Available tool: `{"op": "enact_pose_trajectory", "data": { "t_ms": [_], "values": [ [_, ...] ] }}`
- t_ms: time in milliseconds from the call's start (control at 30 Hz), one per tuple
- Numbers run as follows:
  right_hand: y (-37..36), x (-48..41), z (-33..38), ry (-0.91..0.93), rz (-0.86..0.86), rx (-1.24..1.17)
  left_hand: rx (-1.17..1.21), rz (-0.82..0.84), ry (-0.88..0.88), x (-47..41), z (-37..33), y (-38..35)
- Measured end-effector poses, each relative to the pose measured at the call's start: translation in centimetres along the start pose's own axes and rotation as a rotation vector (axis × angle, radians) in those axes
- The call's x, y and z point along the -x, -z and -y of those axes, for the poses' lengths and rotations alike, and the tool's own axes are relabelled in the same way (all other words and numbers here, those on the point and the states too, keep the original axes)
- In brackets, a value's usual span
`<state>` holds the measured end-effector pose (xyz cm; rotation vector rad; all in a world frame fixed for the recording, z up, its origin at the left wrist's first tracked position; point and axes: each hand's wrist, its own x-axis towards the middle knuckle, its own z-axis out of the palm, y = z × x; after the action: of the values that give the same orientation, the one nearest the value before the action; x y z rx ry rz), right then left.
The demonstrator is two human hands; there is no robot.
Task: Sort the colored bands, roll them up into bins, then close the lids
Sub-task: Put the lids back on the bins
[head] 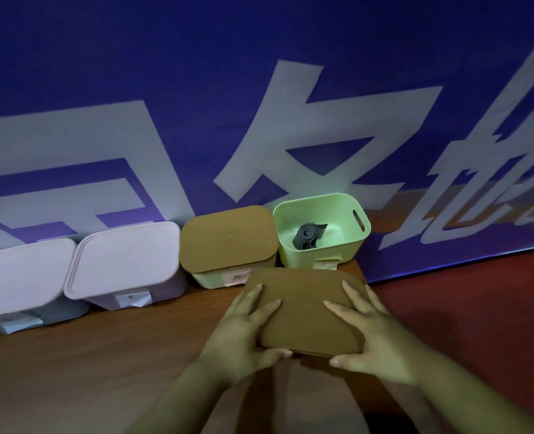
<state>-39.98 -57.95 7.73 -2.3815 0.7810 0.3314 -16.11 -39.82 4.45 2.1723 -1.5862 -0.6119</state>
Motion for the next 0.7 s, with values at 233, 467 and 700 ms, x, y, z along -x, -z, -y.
{"op": "enact_pose_trajectory", "data": {
  "t_ms": [233,467,700],
  "values": [
    [10.3,-5.2,-7.7,0.087,-0.013,0.061,-0.115,-0.102,0.124,-10.1,-6.7,-0.8],
    [15.9,-12.5,-11.6,0.201,-0.013,0.102,-0.228,-0.125,0.240,-17.5,-8.1,-0.3],
    [16.5,-19.0,-13.2,0.248,0.010,0.167,-0.334,-0.107,0.307,-21.3,-6.3,-1.0]
  ]
}}
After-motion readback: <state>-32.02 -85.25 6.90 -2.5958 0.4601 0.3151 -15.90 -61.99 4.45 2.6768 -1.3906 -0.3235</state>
